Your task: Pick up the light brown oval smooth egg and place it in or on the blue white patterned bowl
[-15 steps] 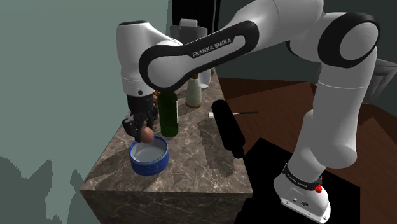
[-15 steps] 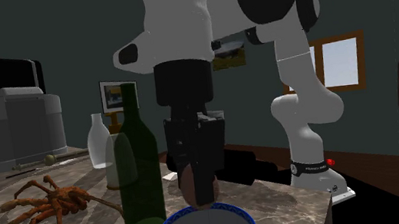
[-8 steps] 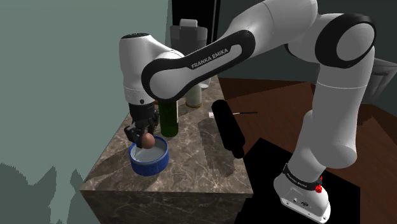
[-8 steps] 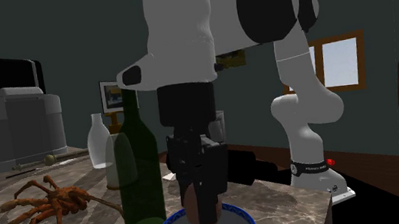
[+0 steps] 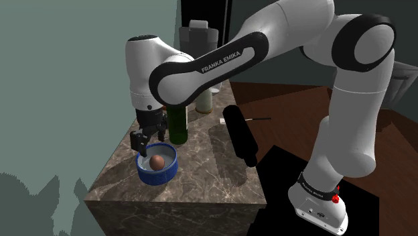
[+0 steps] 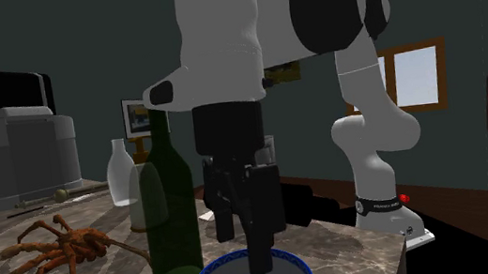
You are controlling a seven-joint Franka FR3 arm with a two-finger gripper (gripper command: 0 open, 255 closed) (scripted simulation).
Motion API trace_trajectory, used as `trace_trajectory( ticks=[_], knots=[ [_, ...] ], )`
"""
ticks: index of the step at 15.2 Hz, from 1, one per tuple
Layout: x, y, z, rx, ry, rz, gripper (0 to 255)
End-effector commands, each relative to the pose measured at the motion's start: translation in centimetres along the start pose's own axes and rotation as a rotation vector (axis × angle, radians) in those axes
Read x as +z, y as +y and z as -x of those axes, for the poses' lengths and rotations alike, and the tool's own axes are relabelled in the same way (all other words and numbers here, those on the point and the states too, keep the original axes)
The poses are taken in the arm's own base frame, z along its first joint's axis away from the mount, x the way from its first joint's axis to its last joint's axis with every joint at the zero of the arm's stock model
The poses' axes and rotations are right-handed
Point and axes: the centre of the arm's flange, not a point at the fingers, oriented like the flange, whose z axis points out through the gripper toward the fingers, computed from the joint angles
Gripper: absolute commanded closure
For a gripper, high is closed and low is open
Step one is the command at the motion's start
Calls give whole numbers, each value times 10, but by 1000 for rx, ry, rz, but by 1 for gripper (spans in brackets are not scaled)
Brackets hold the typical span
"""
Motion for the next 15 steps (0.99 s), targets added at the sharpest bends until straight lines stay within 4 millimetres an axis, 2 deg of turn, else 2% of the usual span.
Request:
trace_trajectory(
  ticks=[1,3,7,15],
  knots=[
    [0,0,0,0,0,0,0],
    [0,0,0,0,0,0,0],
    [-50,0,0,0,0,0,0],
    [-50,0,0,0,0,0,0]
  ],
)
